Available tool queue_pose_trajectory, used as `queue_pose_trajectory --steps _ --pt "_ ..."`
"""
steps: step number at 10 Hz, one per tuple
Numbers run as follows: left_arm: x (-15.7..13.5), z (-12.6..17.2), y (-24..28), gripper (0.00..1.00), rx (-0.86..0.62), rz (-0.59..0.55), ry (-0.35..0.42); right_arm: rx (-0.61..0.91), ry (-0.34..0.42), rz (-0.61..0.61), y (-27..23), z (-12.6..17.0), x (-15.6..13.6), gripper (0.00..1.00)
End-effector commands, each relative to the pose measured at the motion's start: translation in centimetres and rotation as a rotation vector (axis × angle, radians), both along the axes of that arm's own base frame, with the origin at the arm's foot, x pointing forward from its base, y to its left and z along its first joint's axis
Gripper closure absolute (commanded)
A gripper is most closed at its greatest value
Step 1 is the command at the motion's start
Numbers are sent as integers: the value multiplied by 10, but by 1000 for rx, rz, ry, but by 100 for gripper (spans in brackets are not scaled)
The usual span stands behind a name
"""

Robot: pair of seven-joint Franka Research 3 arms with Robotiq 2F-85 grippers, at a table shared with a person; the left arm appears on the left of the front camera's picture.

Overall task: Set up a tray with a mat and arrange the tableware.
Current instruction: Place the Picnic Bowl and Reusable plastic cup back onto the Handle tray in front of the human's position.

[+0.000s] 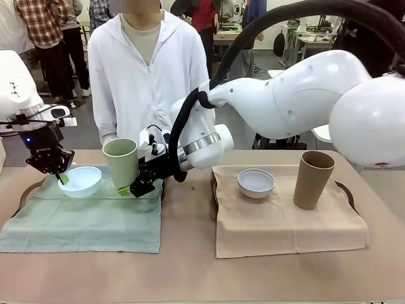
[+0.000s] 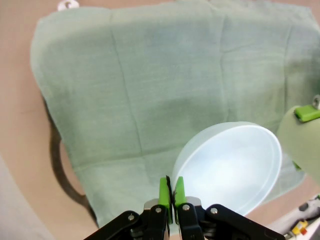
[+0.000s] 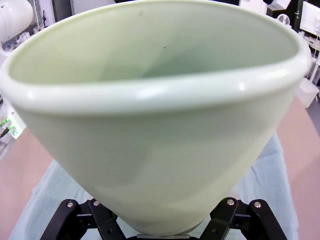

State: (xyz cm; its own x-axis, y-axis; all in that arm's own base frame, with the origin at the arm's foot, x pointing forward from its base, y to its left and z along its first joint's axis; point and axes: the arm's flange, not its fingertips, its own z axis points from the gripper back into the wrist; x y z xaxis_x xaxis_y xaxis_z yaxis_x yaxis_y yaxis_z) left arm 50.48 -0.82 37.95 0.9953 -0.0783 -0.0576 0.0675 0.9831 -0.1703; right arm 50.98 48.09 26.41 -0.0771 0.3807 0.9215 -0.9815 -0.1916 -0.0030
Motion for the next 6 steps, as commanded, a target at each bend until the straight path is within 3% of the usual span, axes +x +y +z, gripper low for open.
queue_pose_trajectory --steps 1,2,3,4,5,6 --pt "6 -7 -4 96 5 11 -6 18 20 -7 5 -3 10 22" --pt "6 -9 -5 96 20 34 7 -13 24 -28 5 -1 10 22" --pt "2 -7 -1 96 2 -1 7 -87 68 -81 1 20 3 22" --pt "2 -7 -1 96 2 -1 7 0 12 -4 3 -8 4 22" --pt "3 -12 -3 96 4 6 16 -18 31 -31 2 -3 7 22" --pt "1 -10 -4 96 -1 -18 -25 -13 48 -17 2 -8 8 22"
